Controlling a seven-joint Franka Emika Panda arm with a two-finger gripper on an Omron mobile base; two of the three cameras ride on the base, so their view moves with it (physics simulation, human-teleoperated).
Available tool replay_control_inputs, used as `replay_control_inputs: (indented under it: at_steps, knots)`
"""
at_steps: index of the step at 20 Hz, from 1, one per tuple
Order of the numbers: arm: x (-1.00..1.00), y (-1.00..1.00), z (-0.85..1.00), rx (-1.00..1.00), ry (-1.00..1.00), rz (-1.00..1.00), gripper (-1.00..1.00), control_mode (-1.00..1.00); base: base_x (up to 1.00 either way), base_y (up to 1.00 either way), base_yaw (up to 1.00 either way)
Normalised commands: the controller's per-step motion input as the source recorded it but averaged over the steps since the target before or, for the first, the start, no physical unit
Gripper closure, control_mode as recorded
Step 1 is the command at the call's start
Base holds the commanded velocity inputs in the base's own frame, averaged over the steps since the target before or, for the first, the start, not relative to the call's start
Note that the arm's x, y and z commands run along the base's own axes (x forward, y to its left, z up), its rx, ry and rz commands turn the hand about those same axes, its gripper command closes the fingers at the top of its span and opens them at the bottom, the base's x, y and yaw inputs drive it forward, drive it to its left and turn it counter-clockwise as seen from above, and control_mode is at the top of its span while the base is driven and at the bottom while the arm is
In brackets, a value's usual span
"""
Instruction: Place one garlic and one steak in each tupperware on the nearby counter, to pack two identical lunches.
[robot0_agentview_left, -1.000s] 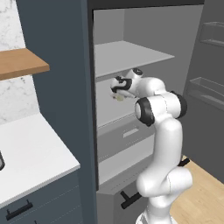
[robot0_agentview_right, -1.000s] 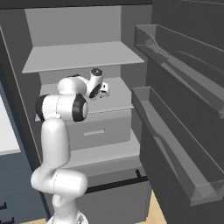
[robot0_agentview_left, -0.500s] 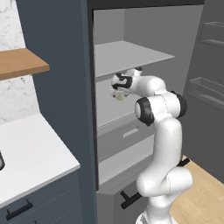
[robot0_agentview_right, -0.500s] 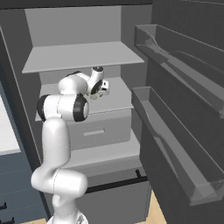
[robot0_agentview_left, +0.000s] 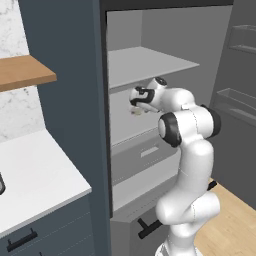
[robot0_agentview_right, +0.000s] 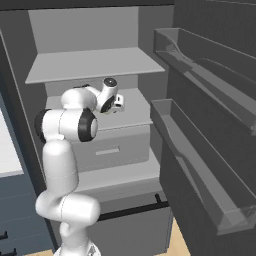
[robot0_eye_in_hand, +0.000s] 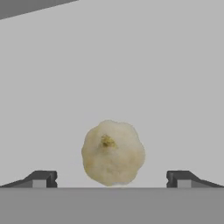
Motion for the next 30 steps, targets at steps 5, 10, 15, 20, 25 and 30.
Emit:
replay_control_inputs:
  at_steps: [5, 10, 15, 20, 25, 30]
  knots:
    - [0.09, 0.01, -0.26, 0.0, -0.03, 0.0, -1.0, -1.0, 0.0, 0.0, 0.0]
    - [0.18, 0.04, -0.08, 0.0, 0.0, 0.0, -1.0, -1.0, 0.0, 0.0, 0.0]
    - [0.09, 0.02, 0.0, 0.0, 0.01, 0.0, -1.0, -1.0, 0.0, 0.0, 0.0]
    - [0.0, 0.14, -0.08, 0.0, 0.03, 0.0, -1.0, -1.0, 0.0, 0.0, 0.0]
    - [0.0, 0.1, -0.08, 0.0, 0.01, 0.0, -1.0, -1.0, 0.0, 0.0, 0.0]
    - [0.0, 0.09, -0.14, 0.0, 0.01, 0.0, -1.0, -1.0, 0.0, 0.0, 0.0]
